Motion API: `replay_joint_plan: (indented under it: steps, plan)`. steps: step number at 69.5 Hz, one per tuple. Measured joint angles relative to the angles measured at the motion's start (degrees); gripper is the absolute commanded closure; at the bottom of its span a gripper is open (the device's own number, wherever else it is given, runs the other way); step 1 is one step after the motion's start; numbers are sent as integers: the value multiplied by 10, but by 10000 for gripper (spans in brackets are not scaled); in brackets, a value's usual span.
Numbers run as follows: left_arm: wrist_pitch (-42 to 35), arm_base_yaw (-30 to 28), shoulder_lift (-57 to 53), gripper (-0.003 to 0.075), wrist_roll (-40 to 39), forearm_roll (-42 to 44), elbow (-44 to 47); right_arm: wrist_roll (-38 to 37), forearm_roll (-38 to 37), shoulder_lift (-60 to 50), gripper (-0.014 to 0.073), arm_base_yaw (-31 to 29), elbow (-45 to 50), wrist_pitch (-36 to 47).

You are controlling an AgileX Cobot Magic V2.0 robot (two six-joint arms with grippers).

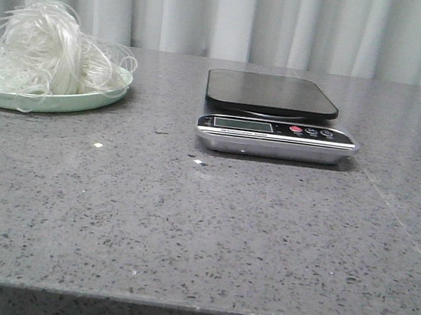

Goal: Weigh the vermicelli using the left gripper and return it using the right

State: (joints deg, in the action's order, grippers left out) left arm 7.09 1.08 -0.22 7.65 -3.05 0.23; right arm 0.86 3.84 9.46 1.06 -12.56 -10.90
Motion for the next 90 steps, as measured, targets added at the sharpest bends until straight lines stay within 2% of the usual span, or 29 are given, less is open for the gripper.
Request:
replay_joint_plan:
  steps: [28,90]
  plan:
    - [0,0,0,584,0,0,0,-4,-1,-98,442,-14,136,35]
    - [-1,0,0,584,0,0,0,-9,-1,-100,442,-15,142,49]
